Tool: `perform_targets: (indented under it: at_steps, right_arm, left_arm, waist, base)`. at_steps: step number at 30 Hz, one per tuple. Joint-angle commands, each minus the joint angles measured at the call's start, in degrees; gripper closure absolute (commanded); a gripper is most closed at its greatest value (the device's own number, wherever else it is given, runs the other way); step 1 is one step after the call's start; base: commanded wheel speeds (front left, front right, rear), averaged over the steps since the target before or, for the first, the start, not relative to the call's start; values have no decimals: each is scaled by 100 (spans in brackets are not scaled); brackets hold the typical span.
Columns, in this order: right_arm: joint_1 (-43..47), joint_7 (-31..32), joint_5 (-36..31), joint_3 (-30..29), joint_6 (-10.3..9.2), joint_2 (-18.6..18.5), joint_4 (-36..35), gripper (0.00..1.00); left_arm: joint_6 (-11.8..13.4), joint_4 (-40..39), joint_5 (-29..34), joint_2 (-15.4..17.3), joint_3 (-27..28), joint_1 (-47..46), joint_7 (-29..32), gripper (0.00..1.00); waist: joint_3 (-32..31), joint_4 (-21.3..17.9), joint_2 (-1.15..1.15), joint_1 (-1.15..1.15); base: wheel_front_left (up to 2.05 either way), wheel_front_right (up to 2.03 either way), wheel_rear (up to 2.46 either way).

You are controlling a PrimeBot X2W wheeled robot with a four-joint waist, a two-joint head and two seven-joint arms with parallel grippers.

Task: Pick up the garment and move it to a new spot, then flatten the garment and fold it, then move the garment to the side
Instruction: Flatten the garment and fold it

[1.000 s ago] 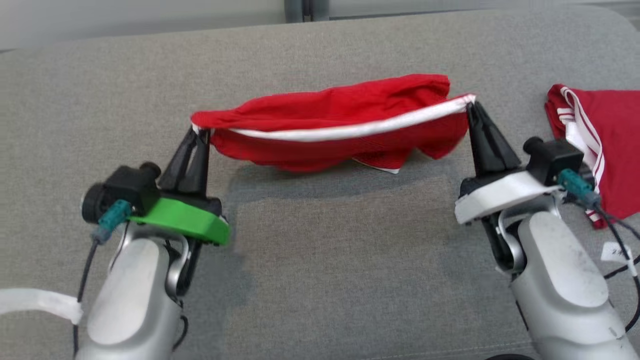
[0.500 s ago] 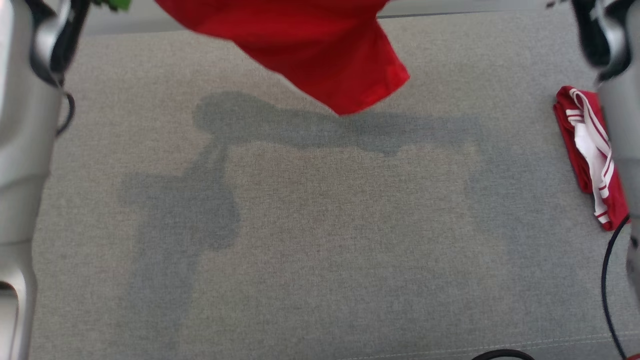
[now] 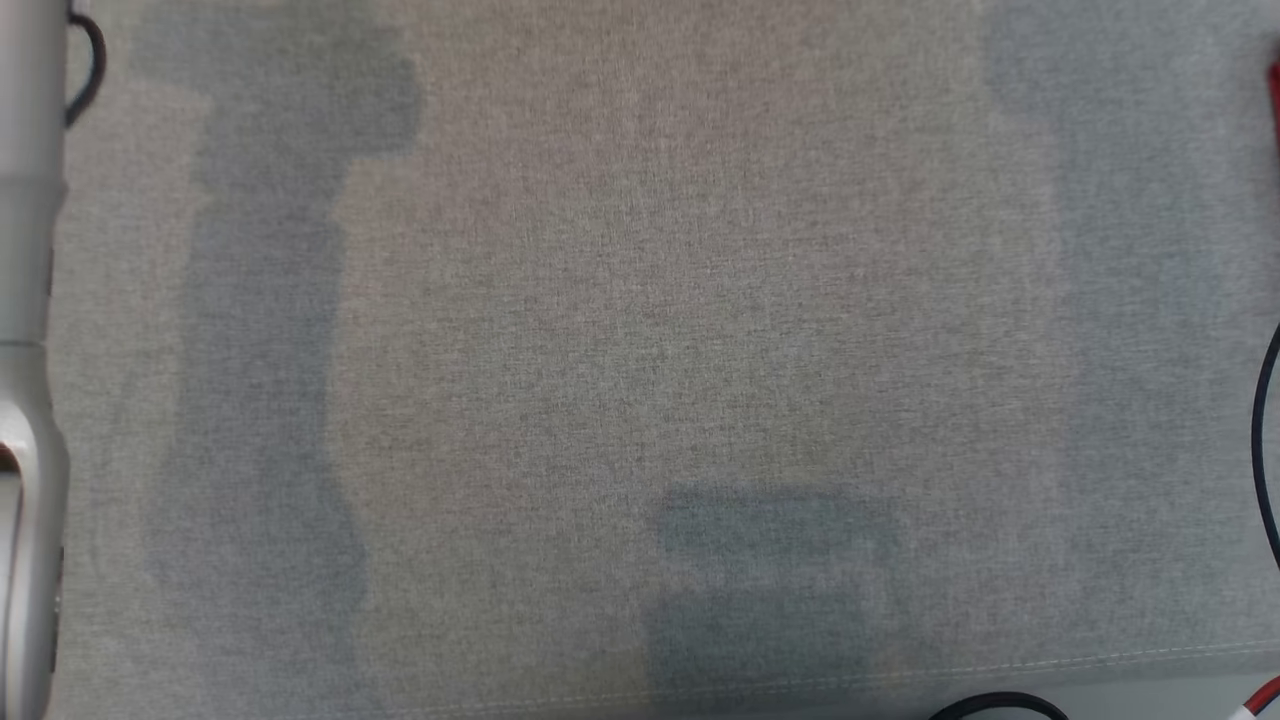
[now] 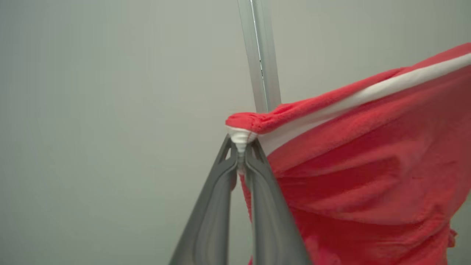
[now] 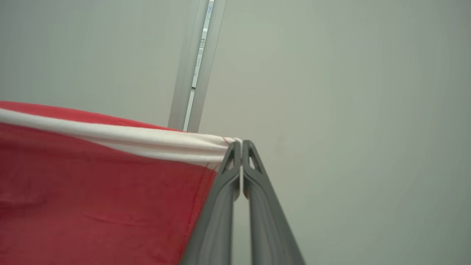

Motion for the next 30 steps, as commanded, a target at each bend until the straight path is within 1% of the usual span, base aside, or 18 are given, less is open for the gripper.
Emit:
perform_targets:
  at_steps: [1, 4, 7, 10, 13, 15, 17, 19, 22, 28, 30]
  right_arm:
    - [-64, -25, 19, -19, -18, -42, 20, 100]
    - [267, -51, 210, 156, -18, -45, -39, 100]
    - [814, -53, 534, 365, -17, -92, -551, 100]
    - [1815, -53, 937, 484, -17, -190, -1195, 100]
    - [3021, -54, 1305, 421, -18, -275, -1734, 100]
    - [3785, -58, 1490, 341, -22, -310, -1987, 100]
    - [4499, -59, 1652, 317, -23, -314, -2123, 100]
    - [5090, -59, 1884, 305, -24, -235, -2228, 100]
    - [5843, -59, 2081, 392, -24, -254, -2249, 100]
    - [6834, -60, 2350, 535, -29, -225, -2226, 100]
    - [7103, -60, 2356, 704, -28, -282, -2232, 100]
  left_arm:
    - [9, 44, -36, 41, 39, 118, -19, 100]
    - [-28, 71, -178, -24, 103, 416, -53, 100]
    - [-52, -166, -268, -75, 256, 1039, -45, 100]
    - [-54, -360, -405, -150, 457, 1979, -42, 100]
    - [-50, -436, -516, -257, 535, 3143, -41, 100]
    - [-47, -451, -667, -292, 712, 3784, -42, 100]
    - [-46, -450, -743, -348, 828, 4433, -30, 100]
    - [-45, -430, -733, -387, 846, 5001, -30, 100]
    - [-34, -458, -739, -450, 942, 5542, -29, 100]
    - [-33, -391, -575, -503, 913, 6384, -29, 100]
    - [-34, -364, -577, -512, 938, 6624, -29, 100]
  waist:
    - [415, -5, 0, -2]
    - [481, -35, 0, -2]
    - [472, -63, 0, -2]
    - [230, -73, 0, -2]
    - [-198, -88, 0, -2]
    - [-465, -111, 0, -2]
    - [-743, -155, 0, -2]
    - [-963, -209, 0, -2]
    - [-1249, -295, 0, -2]
    - [-1833, -404, 0, -2]
    - [-2038, -420, 0, -2]
  base:
    - [0, 0, 0]
    - [0, 0, 0]
    - [0, 0, 0]
    - [0, 0, 0]
    - [0, 0, 0]
    - [0, 0, 0]
    - [0, 0, 0]
    - [0, 0, 0]
    - [0, 0, 0]
    - [0, 0, 0]
    - [0, 0, 0]
